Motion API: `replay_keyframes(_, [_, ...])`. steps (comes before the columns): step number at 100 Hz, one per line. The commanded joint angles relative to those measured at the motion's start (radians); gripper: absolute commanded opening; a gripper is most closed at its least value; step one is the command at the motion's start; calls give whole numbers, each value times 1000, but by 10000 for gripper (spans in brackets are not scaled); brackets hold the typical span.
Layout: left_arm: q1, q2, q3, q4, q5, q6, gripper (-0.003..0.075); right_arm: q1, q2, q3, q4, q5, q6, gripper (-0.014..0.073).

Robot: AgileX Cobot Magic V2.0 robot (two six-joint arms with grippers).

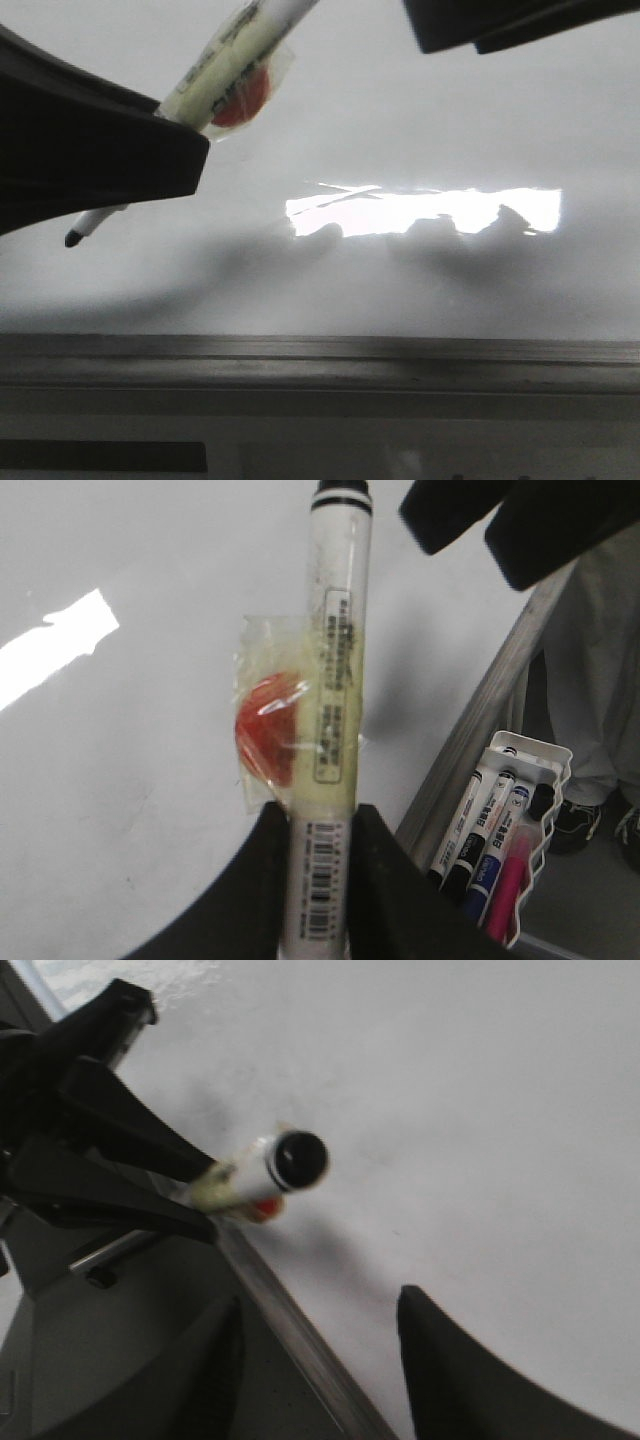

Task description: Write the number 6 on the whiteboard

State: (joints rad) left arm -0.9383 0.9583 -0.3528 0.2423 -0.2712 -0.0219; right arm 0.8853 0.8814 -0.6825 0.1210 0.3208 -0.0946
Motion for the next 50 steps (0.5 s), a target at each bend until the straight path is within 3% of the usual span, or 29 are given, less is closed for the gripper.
replay_keyframes(1, [-10, -11, -33, 42, -94, -3, -20, 36, 16, -51, 37, -114, -12, 332])
replay_keyframes(50, [-10, -11, -33, 142, -129, -3, -20, 44, 125, -64, 136, -217, -12, 295])
